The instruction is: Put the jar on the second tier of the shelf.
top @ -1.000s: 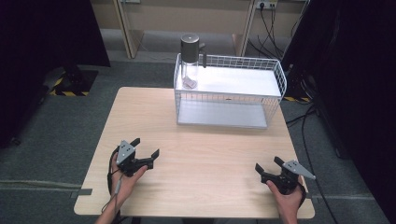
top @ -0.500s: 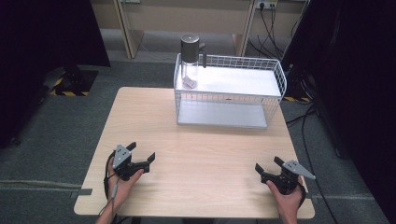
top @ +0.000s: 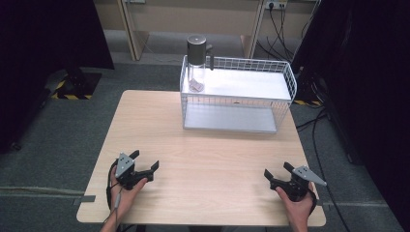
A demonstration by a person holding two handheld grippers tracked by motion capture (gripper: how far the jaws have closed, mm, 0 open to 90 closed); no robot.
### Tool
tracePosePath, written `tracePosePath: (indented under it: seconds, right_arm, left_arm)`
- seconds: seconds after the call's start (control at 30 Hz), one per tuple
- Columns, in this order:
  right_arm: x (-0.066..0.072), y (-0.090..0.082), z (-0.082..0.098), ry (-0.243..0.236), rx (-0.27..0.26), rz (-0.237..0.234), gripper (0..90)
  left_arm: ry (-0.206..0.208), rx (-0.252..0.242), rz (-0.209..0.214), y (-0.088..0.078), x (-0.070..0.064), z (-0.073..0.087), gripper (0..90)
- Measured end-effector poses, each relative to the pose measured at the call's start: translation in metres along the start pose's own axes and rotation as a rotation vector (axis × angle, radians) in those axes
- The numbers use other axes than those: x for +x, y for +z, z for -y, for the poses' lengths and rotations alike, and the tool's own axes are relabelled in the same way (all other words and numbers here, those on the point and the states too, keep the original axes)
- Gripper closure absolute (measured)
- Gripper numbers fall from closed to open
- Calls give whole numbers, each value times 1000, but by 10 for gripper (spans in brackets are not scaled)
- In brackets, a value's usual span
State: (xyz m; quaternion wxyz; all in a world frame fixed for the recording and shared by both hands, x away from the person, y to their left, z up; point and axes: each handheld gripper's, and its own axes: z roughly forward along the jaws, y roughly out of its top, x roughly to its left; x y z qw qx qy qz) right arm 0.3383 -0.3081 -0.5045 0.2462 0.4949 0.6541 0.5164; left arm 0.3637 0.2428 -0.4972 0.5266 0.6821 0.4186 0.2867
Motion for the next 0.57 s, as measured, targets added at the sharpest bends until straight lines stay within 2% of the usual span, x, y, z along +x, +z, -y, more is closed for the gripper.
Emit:
tracePosePath:
  seconds: [0.57]
  right_arm:
    - [0, 0, 0, 0, -1, 0, 51]
  left_arm:
    - [-6, -8, 7, -1, 1, 0, 80]
